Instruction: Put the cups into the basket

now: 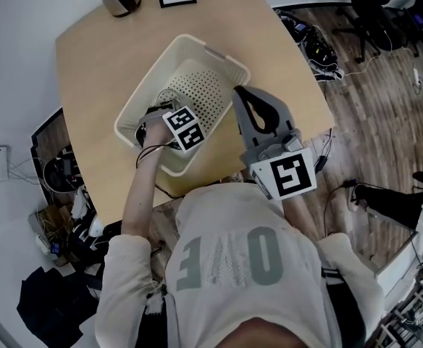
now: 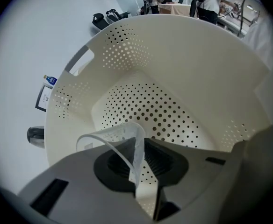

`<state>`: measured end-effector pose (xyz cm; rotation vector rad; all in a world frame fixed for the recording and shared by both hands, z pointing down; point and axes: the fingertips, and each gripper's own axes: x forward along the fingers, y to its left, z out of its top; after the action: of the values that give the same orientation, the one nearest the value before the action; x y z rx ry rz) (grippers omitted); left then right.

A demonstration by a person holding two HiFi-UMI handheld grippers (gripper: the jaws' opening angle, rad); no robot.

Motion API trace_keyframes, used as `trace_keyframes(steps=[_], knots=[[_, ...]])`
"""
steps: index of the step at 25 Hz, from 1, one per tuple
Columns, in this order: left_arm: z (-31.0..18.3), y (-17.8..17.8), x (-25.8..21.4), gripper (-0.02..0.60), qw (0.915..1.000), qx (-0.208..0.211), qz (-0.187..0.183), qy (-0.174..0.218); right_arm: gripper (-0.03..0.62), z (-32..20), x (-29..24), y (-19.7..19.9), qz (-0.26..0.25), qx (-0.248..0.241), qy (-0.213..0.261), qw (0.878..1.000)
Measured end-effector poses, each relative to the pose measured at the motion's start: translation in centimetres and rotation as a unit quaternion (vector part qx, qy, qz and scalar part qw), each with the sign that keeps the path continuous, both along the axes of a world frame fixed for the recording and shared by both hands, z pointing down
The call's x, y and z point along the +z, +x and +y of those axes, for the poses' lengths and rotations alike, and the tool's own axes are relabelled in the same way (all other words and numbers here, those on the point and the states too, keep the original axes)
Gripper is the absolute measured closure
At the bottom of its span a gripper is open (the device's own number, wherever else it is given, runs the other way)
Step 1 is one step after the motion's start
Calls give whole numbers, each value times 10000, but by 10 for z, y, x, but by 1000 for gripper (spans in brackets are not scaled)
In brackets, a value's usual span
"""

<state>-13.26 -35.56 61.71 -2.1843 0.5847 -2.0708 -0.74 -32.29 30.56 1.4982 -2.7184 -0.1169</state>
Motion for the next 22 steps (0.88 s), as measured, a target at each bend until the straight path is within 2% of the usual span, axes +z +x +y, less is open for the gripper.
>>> trace_keyframes(steps=[4,7,10,13,16,19,21,22], knots=[[0,4,-2,511,9996,100,-19,244,596,5,-1,-1,-20,-20,18,10000],[-7,8,-7,462,9979,194,66,622,596,5,-1,0,-30,-4,18,10000],[-6,13,-9,454,9972,209,198,688,597,6,0,0,-46,13,8,10000],[-9,21,-12,400,9955,214,342,854,597,7,2,2,-47,11,3,10000],[-11,21,-13,388,9944,139,417,966,596,8,2,3,-50,3,8,10000],[-11,19,-16,329,9919,71,504,1160,597,10,1,3,-35,-22,10,10000],[-14,20,-19,264,9887,22,624,1360,597,10,1,2,-38,-53,8,10000],[-15,21,-21,264,9871,4,679,1446,596,10,1,1,-46,-81,-4,10000]])
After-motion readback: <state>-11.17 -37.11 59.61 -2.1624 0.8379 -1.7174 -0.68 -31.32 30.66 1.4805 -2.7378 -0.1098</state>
